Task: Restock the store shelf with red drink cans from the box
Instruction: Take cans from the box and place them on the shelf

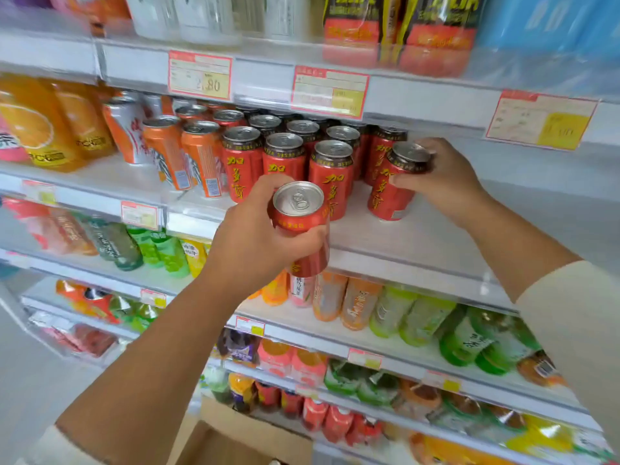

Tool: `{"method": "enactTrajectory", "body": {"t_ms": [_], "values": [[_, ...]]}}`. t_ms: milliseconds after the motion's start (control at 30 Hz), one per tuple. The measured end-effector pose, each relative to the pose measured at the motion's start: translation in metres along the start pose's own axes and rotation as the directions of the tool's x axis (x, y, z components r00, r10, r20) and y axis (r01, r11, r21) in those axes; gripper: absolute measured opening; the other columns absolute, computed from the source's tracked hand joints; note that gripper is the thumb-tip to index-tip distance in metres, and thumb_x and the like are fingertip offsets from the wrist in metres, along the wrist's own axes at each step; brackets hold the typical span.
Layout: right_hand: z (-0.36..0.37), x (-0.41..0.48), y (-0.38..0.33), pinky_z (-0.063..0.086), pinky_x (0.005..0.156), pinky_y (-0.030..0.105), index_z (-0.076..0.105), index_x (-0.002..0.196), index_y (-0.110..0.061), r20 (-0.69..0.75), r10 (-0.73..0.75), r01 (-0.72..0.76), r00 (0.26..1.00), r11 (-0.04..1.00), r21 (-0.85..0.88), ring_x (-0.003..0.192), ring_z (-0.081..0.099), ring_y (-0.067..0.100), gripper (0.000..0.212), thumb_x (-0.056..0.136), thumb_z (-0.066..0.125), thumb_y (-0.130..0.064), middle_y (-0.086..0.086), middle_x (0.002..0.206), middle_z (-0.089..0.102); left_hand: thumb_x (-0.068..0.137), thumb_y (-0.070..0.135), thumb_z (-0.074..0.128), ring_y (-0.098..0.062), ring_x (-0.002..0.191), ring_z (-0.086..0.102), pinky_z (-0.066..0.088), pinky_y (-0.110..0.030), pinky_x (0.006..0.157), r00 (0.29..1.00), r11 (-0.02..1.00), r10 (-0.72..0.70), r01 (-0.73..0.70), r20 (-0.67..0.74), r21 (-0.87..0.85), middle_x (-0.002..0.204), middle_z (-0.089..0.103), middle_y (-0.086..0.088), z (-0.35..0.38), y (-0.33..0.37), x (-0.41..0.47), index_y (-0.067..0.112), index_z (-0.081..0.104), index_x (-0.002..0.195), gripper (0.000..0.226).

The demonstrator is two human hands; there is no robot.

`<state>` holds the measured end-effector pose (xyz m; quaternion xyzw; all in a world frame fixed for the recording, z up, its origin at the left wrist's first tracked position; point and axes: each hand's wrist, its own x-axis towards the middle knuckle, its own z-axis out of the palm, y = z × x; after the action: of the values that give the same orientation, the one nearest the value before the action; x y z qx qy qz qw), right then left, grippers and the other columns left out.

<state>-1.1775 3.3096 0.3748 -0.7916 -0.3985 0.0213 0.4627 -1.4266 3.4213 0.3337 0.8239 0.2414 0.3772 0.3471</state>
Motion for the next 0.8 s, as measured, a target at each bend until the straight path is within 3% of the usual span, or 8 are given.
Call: {"method": "enactTrajectory", "body": {"t_ms": [100, 233, 333, 400, 533, 633, 800], "values": [[0.011, 0.018, 0.006, 0.051, 0.095, 0.04, 0.063, 0.087, -0.046, -0.003, -0.022, 0.022, 1.0, 0.998, 0.067, 0.1, 0.065, 0.015, 0.04, 0.063, 0.079, -0.018, -0.006, 0.103, 0.068, 0.06, 0.06, 0.072, 0.001, 0.089, 0.066, 0.056, -0.038, 0.081, 1.0, 1.0, -0.019, 0.019, -0.02, -0.008, 0.095, 0.068, 0.027, 0.0, -0.002, 0.003, 0.043, 0.054, 0.11, 0.056], [0.032, 0.025, 0.022, 0.05, 0.098, 0.041, 0.043, 0.126, -0.026, -0.048, 0.048, -0.041, 0.998, 0.991, 0.129, 0.106, 0.063, 0.015, 0.077, 0.059, 0.081, -0.027, -0.001, 0.121, 0.061, 0.06, 0.06, 0.073, 0.0, 0.089, 0.066, 0.057, -0.039, 0.081, 0.999, 0.999, -0.033, 0.032, -0.032, -0.012, 0.095, 0.068, 0.025, -0.003, -0.008, 0.005, 0.04, 0.054, 0.111, 0.058], [0.044, 0.021, 0.035, 0.052, 0.095, 0.04, 0.035, 0.138, -0.024, -0.079, 0.082, -0.075, 0.994, 0.993, 0.09, 0.104, 0.063, 0.018, 0.096, 0.056, 0.084, -0.037, 0.006, 0.124, 0.057, 0.06, 0.059, 0.073, -0.001, 0.089, 0.066, 0.056, -0.039, 0.081, 0.999, 0.999, -0.033, 0.033, -0.037, -0.014, 0.095, 0.068, 0.023, -0.005, -0.011, 0.006, 0.04, 0.055, 0.112, 0.058], [0.046, 0.021, 0.038, 0.052, 0.095, 0.039, 0.037, 0.139, -0.024, -0.096, 0.093, -0.087, 0.991, 0.994, 0.068, 0.102, 0.063, 0.02, 0.092, 0.06, 0.084, -0.036, 0.009, 0.123, 0.057, 0.061, 0.058, 0.074, -0.001, 0.09, 0.066, 0.056, -0.039, 0.082, 0.999, 0.999, -0.028, 0.027, -0.029, -0.016, 0.096, 0.068, 0.023, -0.007, -0.013, 0.009, 0.039, 0.055, 0.112, 0.057], [0.048, 0.023, 0.038, 0.05, 0.087, 0.025, 0.04, 0.138, -0.016, -0.046, 0.067, -0.061, 0.997, 0.99, 0.129, 0.098, 0.061, 0.013, 0.071, 0.078, 0.078, -0.011, -0.002, 0.116, 0.059, 0.062, 0.058, 0.074, -0.001, 0.09, 0.066, 0.056, -0.038, 0.082, 1.0, 1.0, -0.016, 0.016, -0.015, -0.024, 0.096, 0.068, 0.025, -0.01, -0.012, 0.014, 0.038, 0.055, 0.112, 0.058], [0.05, 0.024, 0.039, 0.05, 0.085, 0.028, 0.043, 0.13, -0.008, -0.068, 0.073, -0.063, 0.995, 0.989, 0.134, 0.096, 0.06, 0.016, 0.061, 0.08, 0.076, -0.012, -0.002, 0.108, 0.058, 0.061, 0.058, 0.074, 0.0, 0.088, 0.065, 0.056, -0.034, 0.08, 1.0, 0.999, -0.003, 0.003, -0.005, -0.034, 0.094, 0.067, 0.027, -0.01, -0.01, 0.015, 0.039, 0.055, 0.112, 0.057], [0.053, 0.026, 0.042, 0.05, 0.085, 0.025, 0.045, 0.128, -0.018, -0.062, 0.085, -0.074, 0.994, 0.985, 0.158, 0.098, 0.061, 0.013, 0.063, 0.075, 0.08, -0.019, 0.003, 0.118, 0.058, 0.061, 0.057, 0.073, 0.0, 0.087, 0.065, 0.055, -0.031, 0.079, 1.0, 0.999, 0.01, -0.009, 0.011, -0.047, 0.093, 0.066, 0.028, -0.008, -0.005, 0.018, 0.04, 0.054, 0.11, 0.055]]}}
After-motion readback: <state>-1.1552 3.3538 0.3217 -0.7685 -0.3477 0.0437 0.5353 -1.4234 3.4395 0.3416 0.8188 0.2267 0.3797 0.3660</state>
